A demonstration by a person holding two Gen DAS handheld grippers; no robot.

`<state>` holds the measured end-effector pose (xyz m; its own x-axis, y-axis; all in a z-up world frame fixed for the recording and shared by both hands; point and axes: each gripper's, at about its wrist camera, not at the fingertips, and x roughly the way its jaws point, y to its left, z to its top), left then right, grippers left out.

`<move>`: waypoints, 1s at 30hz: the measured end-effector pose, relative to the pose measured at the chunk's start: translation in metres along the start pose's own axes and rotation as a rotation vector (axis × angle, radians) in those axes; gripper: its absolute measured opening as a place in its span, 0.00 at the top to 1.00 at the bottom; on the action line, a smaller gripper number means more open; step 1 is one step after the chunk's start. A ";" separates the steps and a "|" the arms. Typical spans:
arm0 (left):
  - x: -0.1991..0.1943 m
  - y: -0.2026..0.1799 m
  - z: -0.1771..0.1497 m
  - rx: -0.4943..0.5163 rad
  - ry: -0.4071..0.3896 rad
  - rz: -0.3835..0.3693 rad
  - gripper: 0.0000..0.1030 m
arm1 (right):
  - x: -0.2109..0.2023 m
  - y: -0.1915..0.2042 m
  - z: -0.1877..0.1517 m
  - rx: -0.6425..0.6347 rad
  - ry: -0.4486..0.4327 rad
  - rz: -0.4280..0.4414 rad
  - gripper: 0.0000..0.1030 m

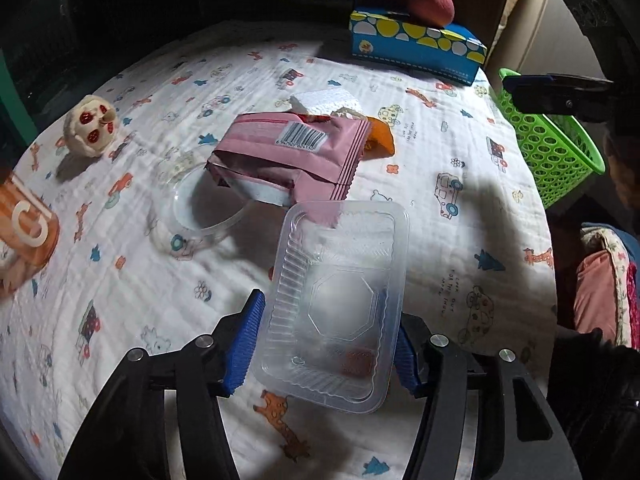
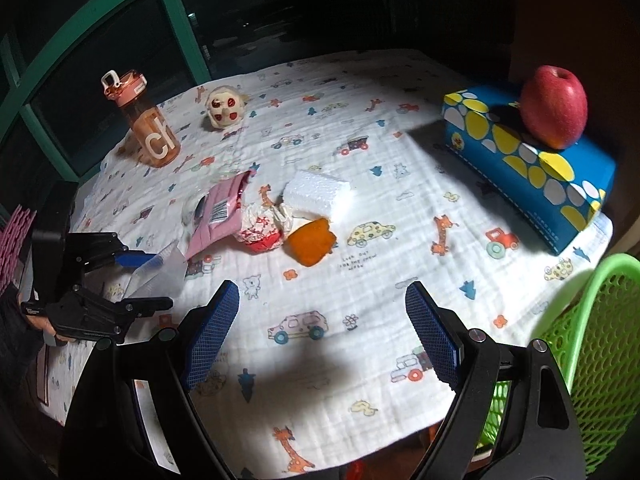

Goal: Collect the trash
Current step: 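Grasp the pink snack wrapper with the right tool while the left tool holds the tray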

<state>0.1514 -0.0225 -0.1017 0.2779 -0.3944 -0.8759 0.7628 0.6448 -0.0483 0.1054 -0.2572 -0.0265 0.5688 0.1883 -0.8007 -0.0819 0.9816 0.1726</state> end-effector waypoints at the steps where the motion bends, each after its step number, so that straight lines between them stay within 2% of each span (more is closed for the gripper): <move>1: -0.006 -0.001 -0.003 -0.018 -0.008 0.004 0.46 | 0.005 0.006 0.003 -0.013 0.002 0.012 0.18; 7: -0.030 -0.005 -0.018 -0.108 -0.030 0.024 0.46 | 0.031 0.040 0.022 -0.080 0.009 0.076 0.18; 14: -0.051 -0.006 -0.028 -0.174 -0.041 0.067 0.46 | 0.065 0.067 0.050 -0.130 0.035 0.108 0.29; 17: -0.062 -0.005 -0.032 -0.214 -0.073 0.071 0.46 | 0.081 0.075 0.060 -0.131 0.054 0.121 0.29; 19: -0.065 -0.005 -0.034 -0.236 -0.088 0.073 0.46 | 0.093 0.081 0.064 -0.140 0.072 0.122 0.29; 21: -0.067 -0.006 -0.038 -0.251 -0.093 0.083 0.46 | 0.104 0.088 0.066 -0.155 0.089 0.114 0.34; 30: -0.071 -0.001 -0.047 -0.321 -0.111 0.081 0.46 | 0.140 0.100 0.068 -0.206 0.145 0.090 0.35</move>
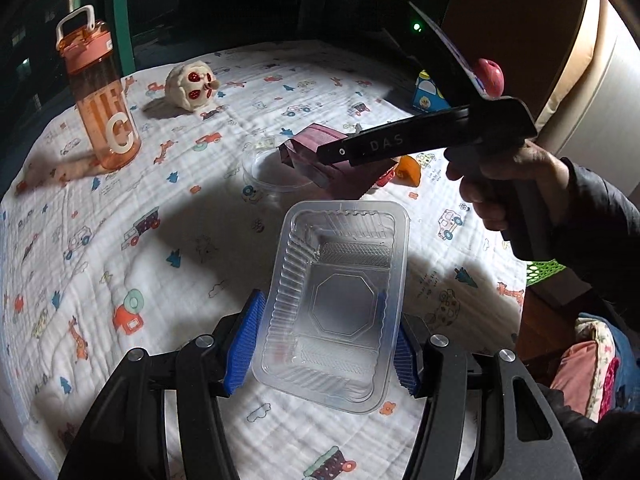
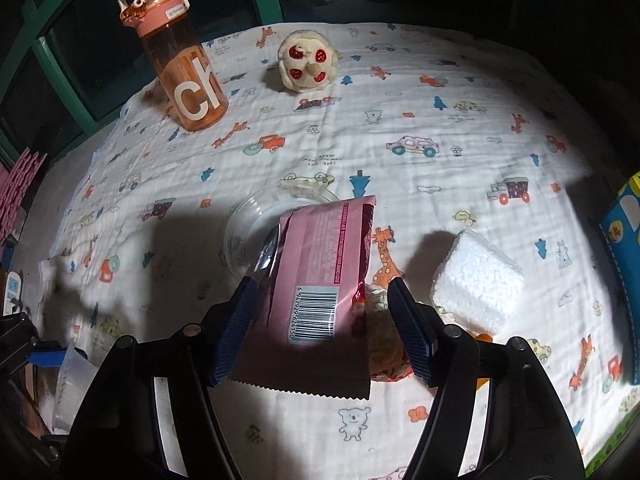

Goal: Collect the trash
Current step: 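Grasp the pink snack wrapper with the right tool while the left tool holds the tray, then carry both items over the basket and open the right tool to drop the wrapper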

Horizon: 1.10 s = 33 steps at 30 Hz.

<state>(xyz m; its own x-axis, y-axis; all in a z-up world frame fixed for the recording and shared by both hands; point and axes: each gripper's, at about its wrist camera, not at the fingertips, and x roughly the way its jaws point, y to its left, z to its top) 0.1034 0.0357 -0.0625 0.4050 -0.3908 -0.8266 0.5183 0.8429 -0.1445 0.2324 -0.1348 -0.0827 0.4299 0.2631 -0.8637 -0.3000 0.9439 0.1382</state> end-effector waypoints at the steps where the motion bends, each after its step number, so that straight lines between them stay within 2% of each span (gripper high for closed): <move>1: 0.000 0.001 0.000 -0.008 -0.003 0.000 0.46 | 0.002 0.001 0.000 -0.002 0.005 0.001 0.35; 5: -0.001 0.004 -0.001 -0.043 -0.015 -0.011 0.46 | 0.005 0.004 0.003 -0.003 0.004 0.021 0.34; 10: 0.000 0.006 -0.003 -0.059 -0.014 -0.012 0.46 | 0.018 0.007 0.006 -0.014 0.029 -0.006 0.34; 12: -0.001 0.007 -0.004 -0.066 -0.015 -0.009 0.46 | 0.021 0.007 0.005 -0.021 0.027 -0.026 0.45; 14: -0.002 0.009 -0.004 -0.076 -0.017 -0.011 0.46 | 0.020 0.008 0.004 -0.025 0.021 -0.023 0.49; 15: -0.003 0.010 -0.005 -0.079 -0.017 -0.010 0.46 | 0.017 0.007 0.003 -0.024 0.015 -0.017 0.55; 21: -0.003 0.010 -0.004 -0.086 -0.025 -0.013 0.46 | -0.006 0.002 -0.003 0.010 -0.037 0.001 0.59; 33: -0.009 -0.016 0.009 -0.059 -0.061 -0.048 0.46 | -0.080 -0.018 -0.039 0.094 -0.166 0.032 0.61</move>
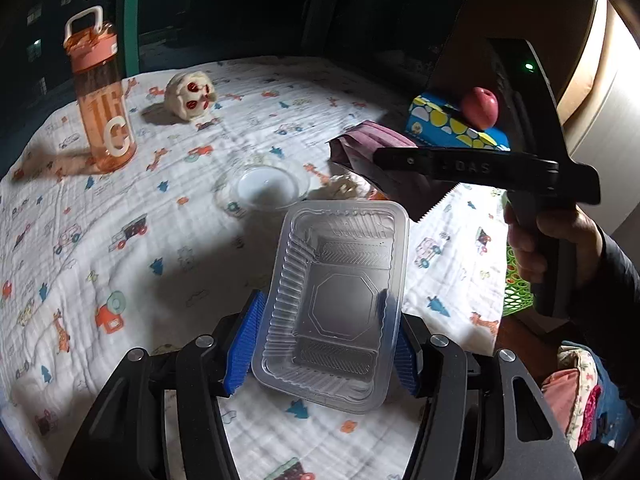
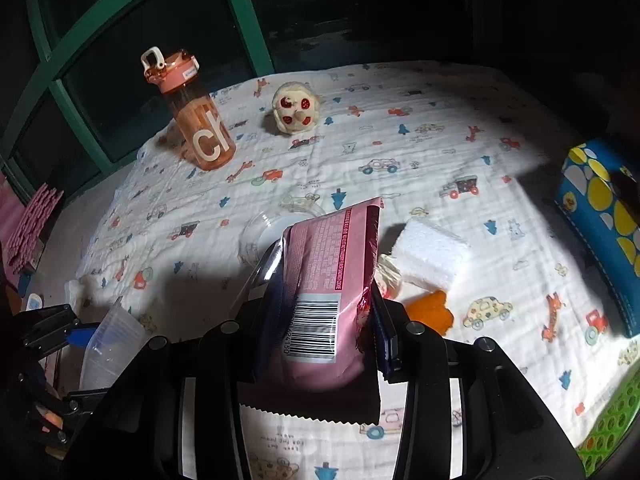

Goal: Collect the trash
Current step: 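Carry both items over the basket and open the right tool to drop the wrapper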

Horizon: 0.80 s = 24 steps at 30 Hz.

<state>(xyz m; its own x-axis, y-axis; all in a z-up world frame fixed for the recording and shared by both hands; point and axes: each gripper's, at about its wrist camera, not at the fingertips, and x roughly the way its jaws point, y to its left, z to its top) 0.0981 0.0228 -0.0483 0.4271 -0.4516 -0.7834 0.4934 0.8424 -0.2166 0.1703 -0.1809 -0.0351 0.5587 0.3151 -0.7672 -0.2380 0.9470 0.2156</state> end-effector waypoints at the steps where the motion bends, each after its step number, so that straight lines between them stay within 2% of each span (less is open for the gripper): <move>1: 0.000 -0.003 0.002 0.007 -0.001 -0.005 0.46 | -0.008 -0.003 -0.003 0.010 -0.011 0.001 0.61; 6: 0.005 -0.029 0.013 0.049 -0.004 -0.036 0.46 | -0.047 -0.024 -0.019 0.062 -0.060 -0.017 0.61; 11: 0.012 -0.064 0.023 0.103 -0.013 -0.079 0.46 | -0.086 -0.051 -0.041 0.104 -0.094 -0.072 0.61; 24: 0.039 -0.178 0.058 0.253 -0.002 -0.194 0.46 | -0.171 -0.137 -0.099 0.260 -0.158 -0.232 0.61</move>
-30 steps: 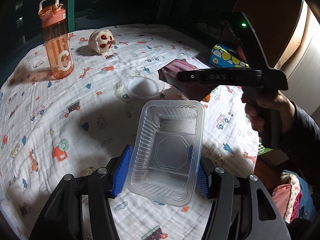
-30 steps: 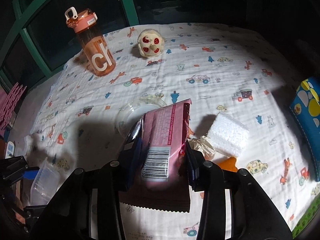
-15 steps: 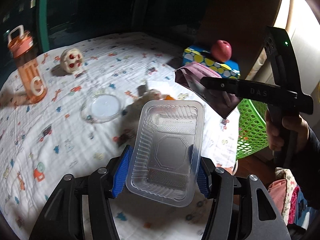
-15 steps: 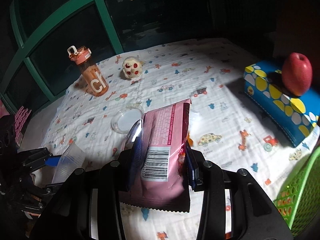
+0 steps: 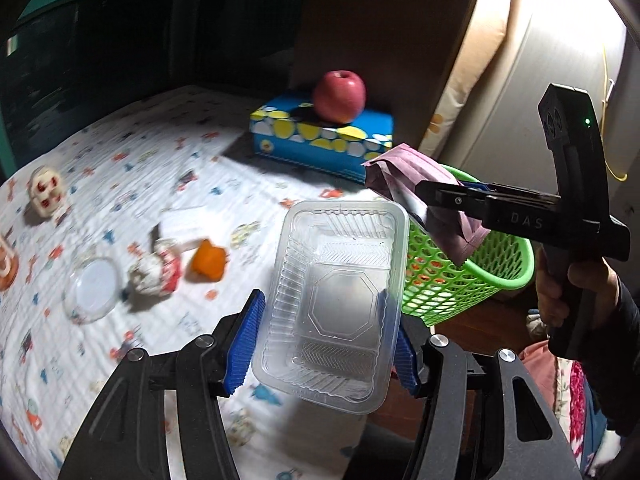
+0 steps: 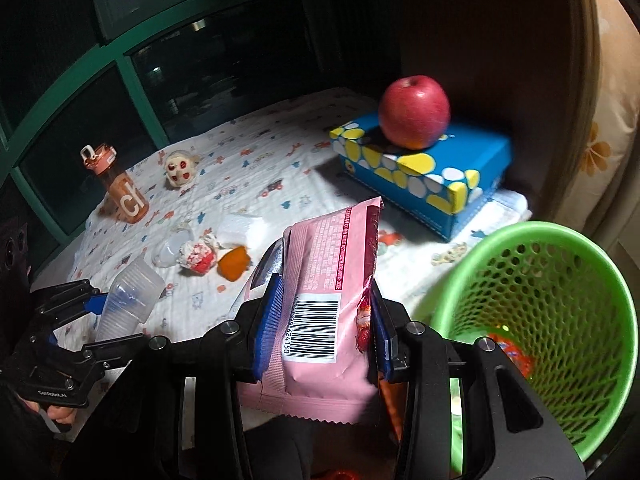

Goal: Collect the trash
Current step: 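Carry both items over the basket and open the right tool to drop the wrapper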

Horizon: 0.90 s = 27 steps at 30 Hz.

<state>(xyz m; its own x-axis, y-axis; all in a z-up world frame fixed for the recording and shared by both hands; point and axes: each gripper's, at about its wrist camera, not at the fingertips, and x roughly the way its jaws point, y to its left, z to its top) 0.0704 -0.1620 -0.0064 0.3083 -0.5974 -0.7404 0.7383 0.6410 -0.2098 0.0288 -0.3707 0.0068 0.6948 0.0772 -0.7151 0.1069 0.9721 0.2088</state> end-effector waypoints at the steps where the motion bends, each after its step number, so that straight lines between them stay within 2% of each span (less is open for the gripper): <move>1: 0.004 -0.007 0.005 0.010 0.002 -0.010 0.46 | -0.004 -0.008 -0.002 0.011 -0.002 -0.013 0.61; 19: 0.056 -0.093 0.054 0.149 0.042 -0.085 0.46 | -0.041 -0.121 -0.033 0.177 -0.007 -0.195 0.58; 27: 0.076 -0.131 0.072 0.196 0.052 -0.127 0.46 | -0.058 -0.153 -0.045 0.235 -0.024 -0.240 0.43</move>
<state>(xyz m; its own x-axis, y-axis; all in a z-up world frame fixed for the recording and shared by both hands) 0.0403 -0.3258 0.0109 0.1779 -0.6386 -0.7487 0.8730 0.4535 -0.1794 -0.0599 -0.5138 -0.0132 0.6463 -0.1559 -0.7470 0.4288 0.8839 0.1865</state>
